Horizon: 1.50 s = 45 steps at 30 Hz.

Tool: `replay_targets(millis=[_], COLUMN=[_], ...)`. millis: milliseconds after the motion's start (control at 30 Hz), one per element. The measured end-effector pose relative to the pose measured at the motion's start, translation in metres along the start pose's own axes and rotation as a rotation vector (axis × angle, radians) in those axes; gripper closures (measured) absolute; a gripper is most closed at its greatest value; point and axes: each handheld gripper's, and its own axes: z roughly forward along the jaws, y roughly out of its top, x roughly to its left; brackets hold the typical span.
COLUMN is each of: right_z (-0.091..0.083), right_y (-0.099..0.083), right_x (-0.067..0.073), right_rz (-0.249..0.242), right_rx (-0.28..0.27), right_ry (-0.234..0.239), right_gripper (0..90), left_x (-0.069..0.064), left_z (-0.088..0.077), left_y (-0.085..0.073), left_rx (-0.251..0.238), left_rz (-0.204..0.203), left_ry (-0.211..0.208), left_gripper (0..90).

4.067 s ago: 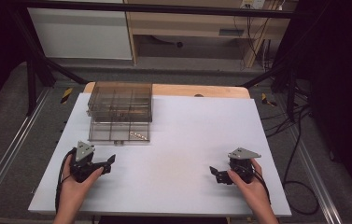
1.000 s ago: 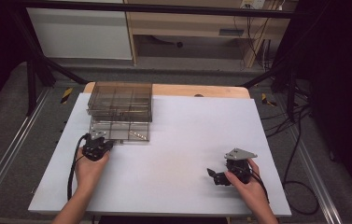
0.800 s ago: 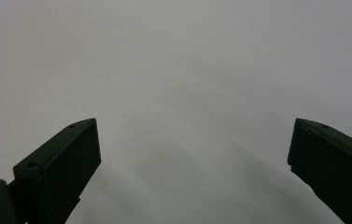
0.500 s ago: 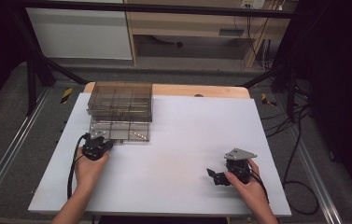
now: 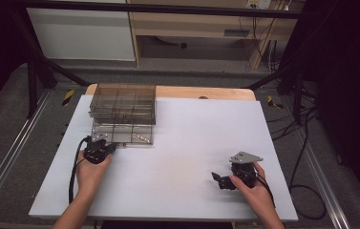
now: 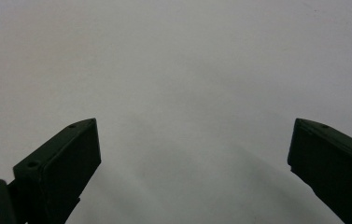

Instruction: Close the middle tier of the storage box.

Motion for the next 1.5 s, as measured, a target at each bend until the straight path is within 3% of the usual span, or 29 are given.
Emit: replay_targets(millis=[1500], right_z=[0.001], right_y=[-0.001], right_x=[0.000], right_rz=[-0.002], right_rx=[0.009], right_ry=[0.002], right_gripper=[2.9], left_x=[0.006], left_z=[-0.003], left_y=[0.020], left_rx=[-0.015], left_rz=[0.004], left_ry=[0.005], left_gripper=[90.0])
